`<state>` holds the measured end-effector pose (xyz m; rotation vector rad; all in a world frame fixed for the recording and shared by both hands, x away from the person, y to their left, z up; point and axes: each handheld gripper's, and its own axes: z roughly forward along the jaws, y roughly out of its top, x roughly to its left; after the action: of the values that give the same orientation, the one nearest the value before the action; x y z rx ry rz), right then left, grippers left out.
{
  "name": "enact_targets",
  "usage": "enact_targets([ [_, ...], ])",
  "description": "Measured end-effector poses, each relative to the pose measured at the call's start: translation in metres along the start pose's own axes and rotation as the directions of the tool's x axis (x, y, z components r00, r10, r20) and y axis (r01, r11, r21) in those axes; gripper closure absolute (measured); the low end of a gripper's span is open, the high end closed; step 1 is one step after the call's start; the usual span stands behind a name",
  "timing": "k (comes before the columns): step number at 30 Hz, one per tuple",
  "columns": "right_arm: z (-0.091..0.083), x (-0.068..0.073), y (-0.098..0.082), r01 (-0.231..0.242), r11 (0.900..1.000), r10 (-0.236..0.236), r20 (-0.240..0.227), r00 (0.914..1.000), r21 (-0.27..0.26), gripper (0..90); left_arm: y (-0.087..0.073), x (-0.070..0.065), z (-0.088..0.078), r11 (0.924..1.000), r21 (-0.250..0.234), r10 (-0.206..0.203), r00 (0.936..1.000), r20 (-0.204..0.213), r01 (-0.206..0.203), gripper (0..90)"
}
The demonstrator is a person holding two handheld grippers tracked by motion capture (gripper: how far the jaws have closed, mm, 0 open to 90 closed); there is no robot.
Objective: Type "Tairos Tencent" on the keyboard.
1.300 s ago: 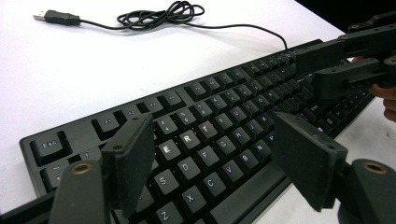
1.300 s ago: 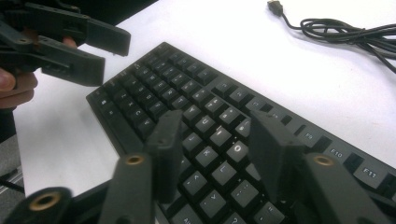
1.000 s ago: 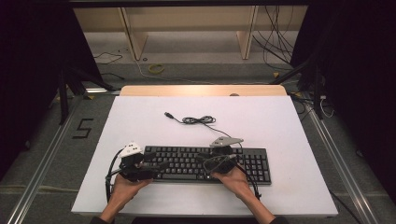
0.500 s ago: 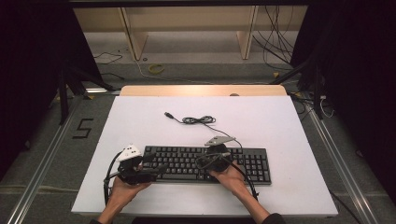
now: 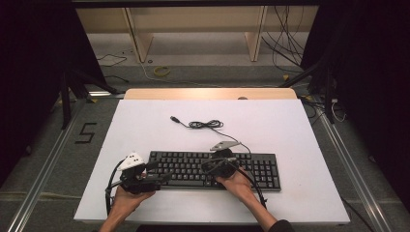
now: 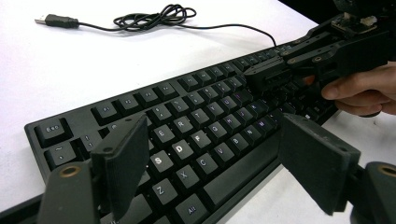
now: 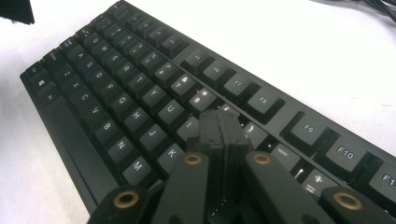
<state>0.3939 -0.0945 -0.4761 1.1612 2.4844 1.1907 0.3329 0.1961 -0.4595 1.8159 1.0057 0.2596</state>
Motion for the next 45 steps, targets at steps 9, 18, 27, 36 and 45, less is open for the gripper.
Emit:
enact_targets([
  [9,0.003,0.0,-0.002,0.0,1.0,0.0,0.01,0.9999,0.009,90.0,-0.002,0.001,-0.001,1.0,0.002,0.0,1.0,-0.004,0.0,24.2],
  [18,0.001,0.001,-0.002,-0.011,1.0,0.011,0.014,0.9998,0.004,90.0,-0.002,0.003,-0.001,1.0,0.003,-0.002,0.9999,-0.011,0.002,24.4],
  [27,-0.012,-0.001,0.0,-0.042,0.998,0.042,-0.01,0.9991,-0.056,80.8,-0.003,0.005,0.0,1.0,0.006,-0.006,0.9998,-0.018,0.006,24.8],
  [36,-0.023,0.0,-0.002,-0.046,0.995,0.041,-0.054,0.9977,-0.091,70.7,-0.003,0.006,0.0,1.0,0.007,-0.006,0.9997,-0.023,0.006,25.7],
  [45,-0.028,0.006,-0.003,-0.032,0.995,0.024,-0.082,0.9963,-0.097,53.2,-0.002,0.008,0.0,0.9999,0.01,-0.008,0.9992,-0.039,0.009,26.9],
])
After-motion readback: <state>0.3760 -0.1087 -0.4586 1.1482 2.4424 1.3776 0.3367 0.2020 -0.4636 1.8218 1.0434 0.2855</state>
